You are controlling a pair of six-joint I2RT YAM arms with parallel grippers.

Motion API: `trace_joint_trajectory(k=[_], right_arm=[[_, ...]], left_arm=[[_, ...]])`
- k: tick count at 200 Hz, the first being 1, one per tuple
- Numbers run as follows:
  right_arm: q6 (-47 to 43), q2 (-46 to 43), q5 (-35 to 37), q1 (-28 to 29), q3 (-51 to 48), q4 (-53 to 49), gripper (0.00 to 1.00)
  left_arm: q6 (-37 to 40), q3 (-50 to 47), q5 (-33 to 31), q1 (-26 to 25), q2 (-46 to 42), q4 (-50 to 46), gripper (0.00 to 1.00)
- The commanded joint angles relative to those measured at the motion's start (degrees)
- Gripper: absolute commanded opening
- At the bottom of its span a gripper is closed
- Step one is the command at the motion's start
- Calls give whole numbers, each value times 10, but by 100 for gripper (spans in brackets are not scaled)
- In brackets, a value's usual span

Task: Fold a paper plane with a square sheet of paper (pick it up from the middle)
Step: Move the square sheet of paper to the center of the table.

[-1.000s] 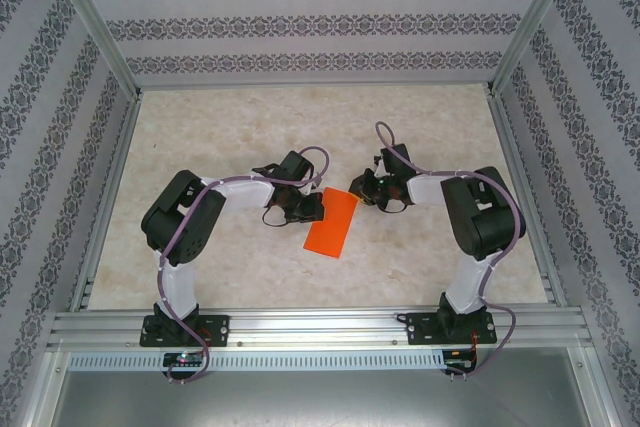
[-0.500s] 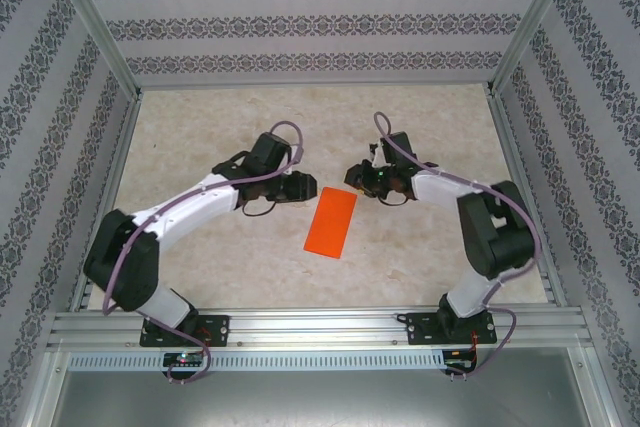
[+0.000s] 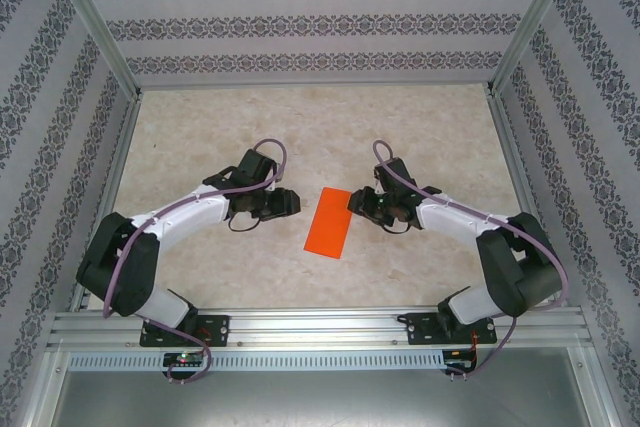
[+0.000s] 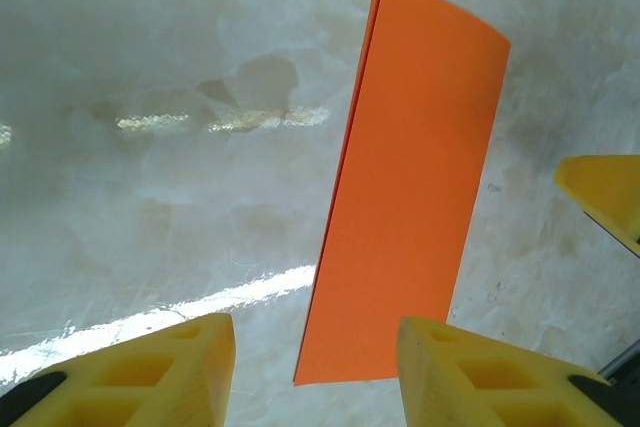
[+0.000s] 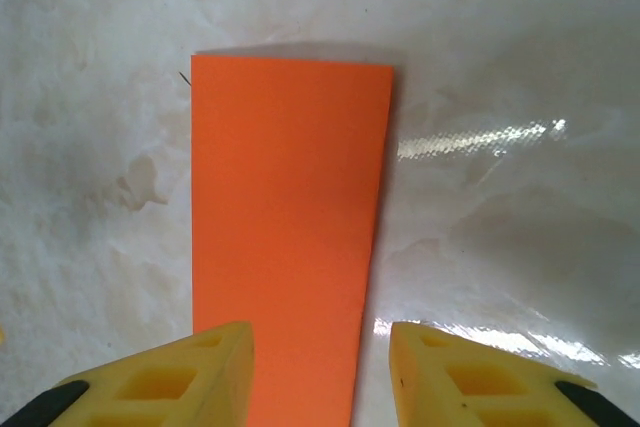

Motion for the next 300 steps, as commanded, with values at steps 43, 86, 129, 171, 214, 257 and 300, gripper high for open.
trace_joint_trajectory(k=[43,86,129,171,214,257,300], right_arm=[[18,70,35,34,46,3,40],[12,105,20,50,69,15,40],[-2,118,40,58,105,-30,40],[8,68,108,43,84,-66,42],[21,69,82,29,48,-20,44],[31,80,69,39,40,23,43],[30,116,60,43,63,9,43]], left_arm=[[-5,0,34,0,22,28,49],[-2,0,27,1,25,20,50],[1,1,27,0,29,17,50],[3,0,27,1,29,14,50],[6,1,29,1,33,16,51],[8,4,31,1,38,15,52],[8,2,33,1,45,15,52]])
